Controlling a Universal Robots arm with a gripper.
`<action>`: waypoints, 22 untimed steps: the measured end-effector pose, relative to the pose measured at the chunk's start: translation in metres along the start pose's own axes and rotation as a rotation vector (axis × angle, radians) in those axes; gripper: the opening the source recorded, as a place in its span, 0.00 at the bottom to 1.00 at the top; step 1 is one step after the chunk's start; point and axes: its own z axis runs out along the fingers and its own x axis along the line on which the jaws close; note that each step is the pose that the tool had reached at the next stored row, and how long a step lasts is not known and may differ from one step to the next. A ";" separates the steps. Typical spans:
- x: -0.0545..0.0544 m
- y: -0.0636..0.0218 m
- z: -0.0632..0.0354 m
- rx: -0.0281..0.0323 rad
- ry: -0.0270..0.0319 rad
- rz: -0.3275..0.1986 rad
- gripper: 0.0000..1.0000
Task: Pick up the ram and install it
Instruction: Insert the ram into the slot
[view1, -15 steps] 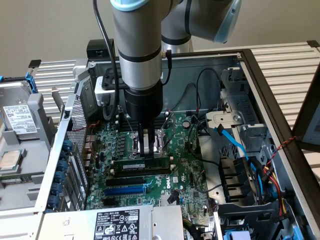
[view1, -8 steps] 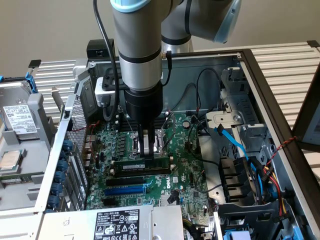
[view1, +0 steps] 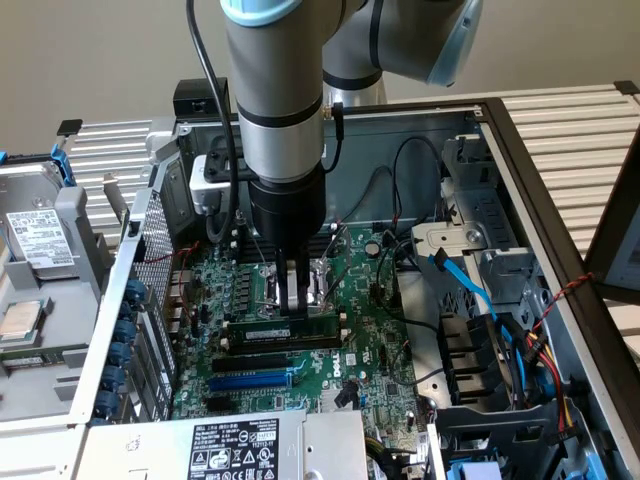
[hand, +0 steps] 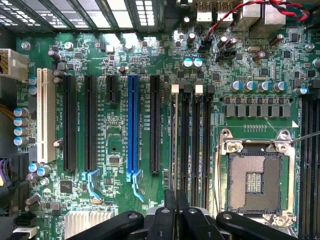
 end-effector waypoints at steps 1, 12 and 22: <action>0.000 0.0000 0.0000 0.0000 0.0000 0.000 0.13; 0.000 0.0000 0.0000 0.0000 0.0000 0.000 0.12; 0.000 -0.0001 -0.0014 0.0001 -0.0002 0.000 0.20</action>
